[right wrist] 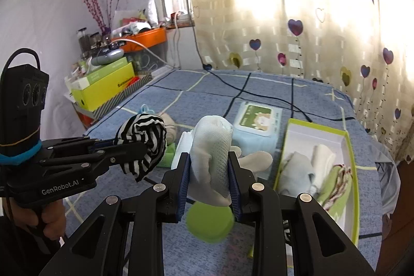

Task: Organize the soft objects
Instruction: 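Carry the striped cloth with the left gripper while the right carries the white sock to the lid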

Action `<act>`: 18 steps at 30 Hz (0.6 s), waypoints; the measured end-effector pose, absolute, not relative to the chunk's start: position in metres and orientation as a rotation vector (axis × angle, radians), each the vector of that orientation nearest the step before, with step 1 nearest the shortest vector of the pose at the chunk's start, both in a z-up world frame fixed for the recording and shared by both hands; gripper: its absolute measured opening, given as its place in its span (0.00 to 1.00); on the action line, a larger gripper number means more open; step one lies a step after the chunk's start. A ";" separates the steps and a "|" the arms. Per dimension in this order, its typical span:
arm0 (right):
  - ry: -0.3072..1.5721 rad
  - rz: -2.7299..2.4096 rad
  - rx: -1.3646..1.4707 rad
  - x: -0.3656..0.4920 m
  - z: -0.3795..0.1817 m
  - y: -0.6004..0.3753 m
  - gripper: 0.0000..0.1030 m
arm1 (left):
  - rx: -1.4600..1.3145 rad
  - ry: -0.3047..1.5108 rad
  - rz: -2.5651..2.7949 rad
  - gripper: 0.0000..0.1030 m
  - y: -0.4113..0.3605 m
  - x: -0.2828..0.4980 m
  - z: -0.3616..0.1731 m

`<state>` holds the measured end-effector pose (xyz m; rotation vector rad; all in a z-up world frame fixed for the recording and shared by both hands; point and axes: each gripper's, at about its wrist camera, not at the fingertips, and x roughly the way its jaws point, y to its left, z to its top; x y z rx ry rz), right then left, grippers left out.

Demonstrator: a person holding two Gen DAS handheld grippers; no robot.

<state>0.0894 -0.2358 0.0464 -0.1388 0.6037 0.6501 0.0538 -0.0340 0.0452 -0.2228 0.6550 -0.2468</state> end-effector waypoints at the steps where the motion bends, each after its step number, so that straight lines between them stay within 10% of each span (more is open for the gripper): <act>1: 0.602 0.646 -0.136 0.089 0.047 -0.238 0.26 | -0.220 0.654 -0.249 0.17 -0.036 0.054 0.046; 18: 0.577 0.582 -0.090 0.084 0.050 -0.284 0.26 | -0.183 0.658 -0.306 0.17 -0.075 0.060 0.055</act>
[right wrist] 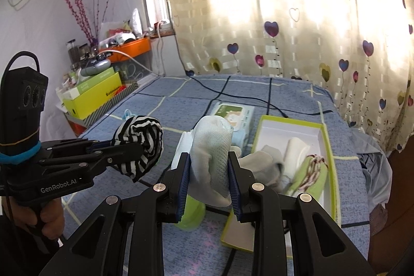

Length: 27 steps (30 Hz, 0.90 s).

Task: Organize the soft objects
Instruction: 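Carry the striped cloth with the left gripper while the right carries the white sock to the lid, then lower the white sock with the right gripper while the left lowers the striped cloth, opening both in the lid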

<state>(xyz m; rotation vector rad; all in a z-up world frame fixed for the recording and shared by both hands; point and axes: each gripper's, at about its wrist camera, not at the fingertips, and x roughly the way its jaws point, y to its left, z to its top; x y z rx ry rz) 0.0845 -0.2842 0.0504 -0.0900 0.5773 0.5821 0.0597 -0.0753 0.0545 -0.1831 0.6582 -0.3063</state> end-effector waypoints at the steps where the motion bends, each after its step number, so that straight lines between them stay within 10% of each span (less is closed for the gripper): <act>1: 0.575 0.576 -0.087 0.084 0.051 -0.287 0.26 | -0.181 0.656 -0.311 0.17 -0.078 0.060 0.055; 27: 0.634 0.388 0.002 0.092 0.024 -0.383 0.26 | -0.115 0.711 -0.477 0.17 -0.158 0.078 0.049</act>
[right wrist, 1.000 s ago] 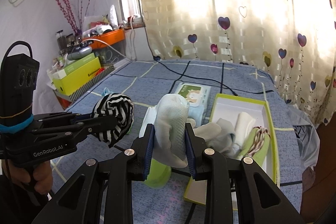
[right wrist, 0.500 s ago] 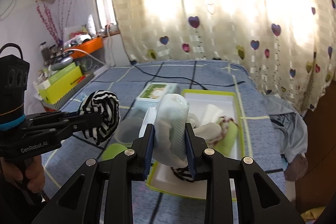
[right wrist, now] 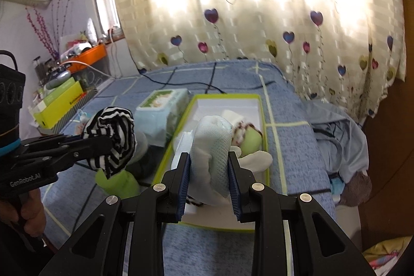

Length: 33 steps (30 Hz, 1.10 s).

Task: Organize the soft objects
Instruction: 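Lower the white sock with the right gripper while the left lowers the striped cloth, opening both in the lid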

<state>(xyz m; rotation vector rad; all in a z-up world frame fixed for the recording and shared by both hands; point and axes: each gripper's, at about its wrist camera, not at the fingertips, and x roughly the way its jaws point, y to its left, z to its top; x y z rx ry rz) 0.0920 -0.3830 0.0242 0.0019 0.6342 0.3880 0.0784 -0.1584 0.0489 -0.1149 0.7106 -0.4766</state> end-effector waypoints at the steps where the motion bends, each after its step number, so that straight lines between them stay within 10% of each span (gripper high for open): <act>1: 0.640 0.383 0.005 0.092 0.022 -0.385 0.26 | -0.113 0.717 -0.482 0.17 -0.161 0.079 0.047; 33: 0.785 0.426 -0.016 0.149 -0.036 -0.384 0.26 | -0.107 0.906 -0.538 0.17 -0.207 0.116 -0.009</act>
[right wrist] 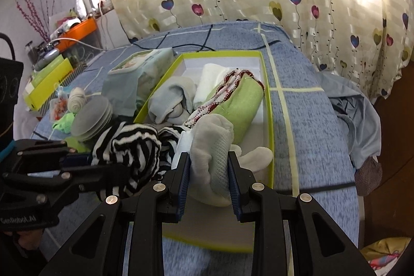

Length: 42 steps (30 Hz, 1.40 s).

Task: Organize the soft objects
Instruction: 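Lower the white sock with the right gripper while the left lowers the striped cloth, opening both in the lid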

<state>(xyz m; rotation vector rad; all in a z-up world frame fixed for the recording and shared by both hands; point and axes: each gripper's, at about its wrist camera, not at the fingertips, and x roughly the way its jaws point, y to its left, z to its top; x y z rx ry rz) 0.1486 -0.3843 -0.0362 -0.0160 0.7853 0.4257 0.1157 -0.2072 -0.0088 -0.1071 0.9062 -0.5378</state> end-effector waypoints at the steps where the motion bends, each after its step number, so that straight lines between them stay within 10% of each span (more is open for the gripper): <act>1: 0.784 0.427 -0.017 0.152 -0.036 -0.384 0.26 | -0.108 0.909 -0.536 0.17 -0.207 0.117 -0.009; 10: 0.770 0.445 -0.004 0.176 -0.037 -0.385 0.28 | -0.105 0.930 -0.519 0.17 -0.213 0.133 -0.017; 16: 0.756 0.447 -0.006 0.168 -0.034 -0.389 0.51 | -0.092 0.939 -0.504 0.17 -0.218 0.137 -0.020; 28: 0.706 0.398 0.019 0.149 -0.019 -0.411 0.51 | -0.088 0.896 -0.517 0.25 -0.220 0.130 -0.008; 33: 0.700 0.391 0.026 0.143 -0.016 -0.414 0.51 | -0.102 0.882 -0.536 0.52 -0.218 0.126 -0.004; 42: 0.686 0.390 0.022 0.134 -0.010 -0.411 0.51 | -0.116 0.853 -0.531 0.52 -0.211 0.121 0.007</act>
